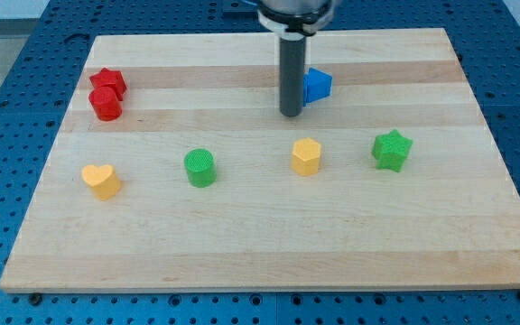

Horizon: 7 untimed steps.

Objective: Push the yellow hexagon closer to the yellow heart

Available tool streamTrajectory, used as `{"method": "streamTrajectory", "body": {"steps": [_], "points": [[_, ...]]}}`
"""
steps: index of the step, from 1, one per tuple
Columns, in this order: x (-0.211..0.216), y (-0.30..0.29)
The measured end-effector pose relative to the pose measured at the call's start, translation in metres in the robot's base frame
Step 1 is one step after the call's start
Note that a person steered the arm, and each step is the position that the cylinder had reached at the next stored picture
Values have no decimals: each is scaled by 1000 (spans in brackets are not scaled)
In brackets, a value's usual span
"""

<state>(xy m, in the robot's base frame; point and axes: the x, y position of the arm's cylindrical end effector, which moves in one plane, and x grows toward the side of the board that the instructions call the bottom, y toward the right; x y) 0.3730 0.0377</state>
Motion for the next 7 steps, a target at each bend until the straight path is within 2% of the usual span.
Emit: {"method": "streamTrajectory", "body": {"steps": [3,5,6,7], "points": [[105,3],[102,16],[110,47],[131,52]]}}
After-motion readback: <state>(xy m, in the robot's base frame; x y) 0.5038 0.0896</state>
